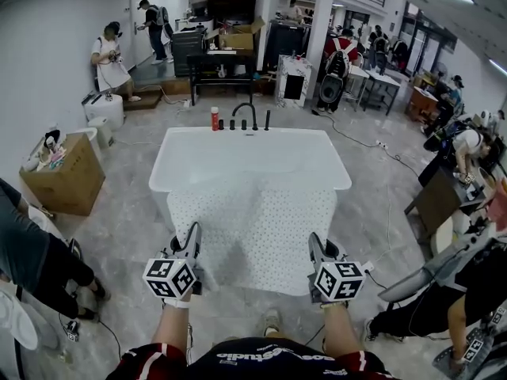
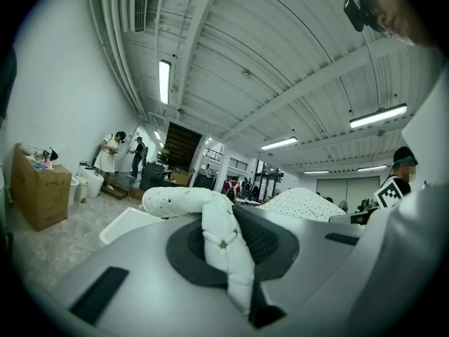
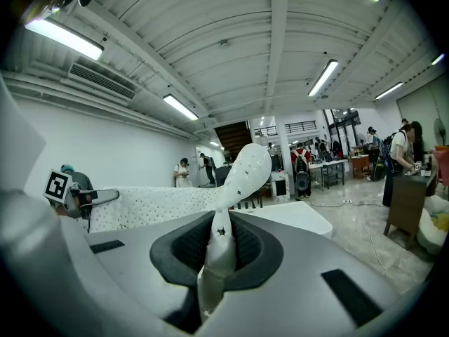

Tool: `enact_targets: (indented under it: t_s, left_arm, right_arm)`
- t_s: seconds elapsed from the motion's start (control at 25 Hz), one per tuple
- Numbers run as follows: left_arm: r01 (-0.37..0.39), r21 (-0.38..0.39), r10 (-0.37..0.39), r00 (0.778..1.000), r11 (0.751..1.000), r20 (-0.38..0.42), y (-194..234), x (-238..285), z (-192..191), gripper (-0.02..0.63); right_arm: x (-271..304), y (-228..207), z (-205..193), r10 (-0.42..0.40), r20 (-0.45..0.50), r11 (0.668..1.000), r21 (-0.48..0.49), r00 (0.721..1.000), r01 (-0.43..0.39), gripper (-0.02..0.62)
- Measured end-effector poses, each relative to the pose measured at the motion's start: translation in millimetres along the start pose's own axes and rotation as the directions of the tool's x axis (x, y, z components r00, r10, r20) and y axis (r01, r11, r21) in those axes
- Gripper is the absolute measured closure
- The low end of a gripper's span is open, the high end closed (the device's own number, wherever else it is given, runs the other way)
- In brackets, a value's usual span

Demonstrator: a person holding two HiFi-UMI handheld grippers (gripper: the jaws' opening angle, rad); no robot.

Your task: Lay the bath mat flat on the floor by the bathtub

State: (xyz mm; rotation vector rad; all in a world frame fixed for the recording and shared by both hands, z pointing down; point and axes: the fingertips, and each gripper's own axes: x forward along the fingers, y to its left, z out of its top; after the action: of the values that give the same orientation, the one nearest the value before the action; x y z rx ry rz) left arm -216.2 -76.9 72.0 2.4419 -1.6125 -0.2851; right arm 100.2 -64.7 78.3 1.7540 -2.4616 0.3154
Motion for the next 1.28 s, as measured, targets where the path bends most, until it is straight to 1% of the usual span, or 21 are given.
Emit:
enact_targets:
  t_s: [0.24, 0.56, 0.8, 1.0, 1.28]
  left_arm:
    - [-0.016, 0.014, 0.016, 1.000, 1.000, 0.000, 4.6, 20.7, 6.2, 0.572]
    - [-0.032, 0.035, 0.032, 0.999, 0.999, 0.003, -11.9, 61.6, 2.0, 0.572]
    - [-0.043, 0.063, 0.045, 0.999, 0.997, -0.021, -16.5, 107.9, -11.0, 0.572]
    - [-0.062, 0.070, 0.064, 0.997, 0.996, -0.032, -16.9, 140.4, -21.0, 0.572]
    - [-0.081, 0.076, 0.086, 0.994, 0.994, -0.062, -17.6, 177.9, -42.1, 0.572]
  right_arm:
    - [22.9, -12.5, 8.8, 0.018, 0.003, 1.000, 0.007, 1.000, -0.018, 0.551]
    - [48.9, -51.4, 16.4, 0.048, 0.010, 0.999, 0.012, 0.999, -0.049, 0.551]
    - [84.7, -83.2, 15.4, 0.064, -0.007, 0.998, 0.017, 0.998, -0.064, 0.551]
    - [108.7, -114.5, 14.4, 0.062, -0.020, 0.998, 0.018, 0.998, -0.062, 0.551]
    - [138.6, -152.3, -1.2, 0.066, -0.055, 0.997, 0.044, 0.996, -0.063, 0.551]
